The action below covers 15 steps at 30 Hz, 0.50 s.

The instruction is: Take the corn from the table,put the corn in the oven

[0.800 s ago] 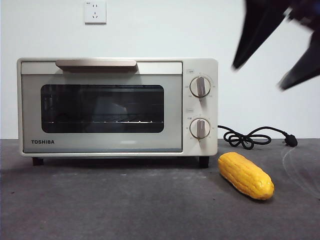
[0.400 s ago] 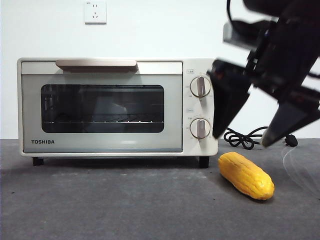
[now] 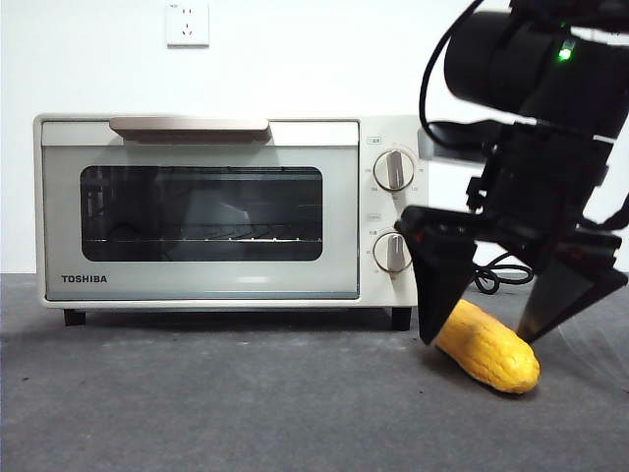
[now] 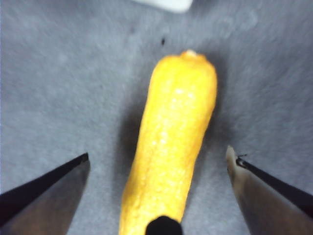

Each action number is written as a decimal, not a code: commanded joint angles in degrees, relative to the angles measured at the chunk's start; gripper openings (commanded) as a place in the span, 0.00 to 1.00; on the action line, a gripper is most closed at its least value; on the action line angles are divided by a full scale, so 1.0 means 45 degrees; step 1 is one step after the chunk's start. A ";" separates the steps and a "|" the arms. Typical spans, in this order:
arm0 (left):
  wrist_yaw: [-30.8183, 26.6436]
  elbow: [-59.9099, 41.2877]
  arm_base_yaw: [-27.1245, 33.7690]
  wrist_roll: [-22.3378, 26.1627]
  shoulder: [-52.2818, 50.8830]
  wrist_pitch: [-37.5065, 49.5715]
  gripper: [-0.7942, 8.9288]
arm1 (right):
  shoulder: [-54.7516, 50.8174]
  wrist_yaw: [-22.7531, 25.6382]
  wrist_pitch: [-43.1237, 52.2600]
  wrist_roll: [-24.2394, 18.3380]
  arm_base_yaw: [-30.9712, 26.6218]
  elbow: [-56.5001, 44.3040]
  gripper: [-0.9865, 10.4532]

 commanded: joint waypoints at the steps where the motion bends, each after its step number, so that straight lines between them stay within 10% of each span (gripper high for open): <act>1: 0.0000 0.0019 -0.0029 0.0170 -0.0034 0.0083 0.08 | 0.0335 0.0083 0.0078 -0.0044 0.0029 -0.0024 0.46; 8: 0.0000 0.0019 -0.0029 0.0175 -0.0019 0.0063 0.08 | 0.0345 0.0189 0.0044 -0.0039 0.0029 -0.0019 0.08; 15: 0.0000 0.0019 -0.0034 0.0175 0.0194 0.0053 0.08 | 0.0049 0.0316 -0.0277 -0.0034 0.0039 0.0058 0.08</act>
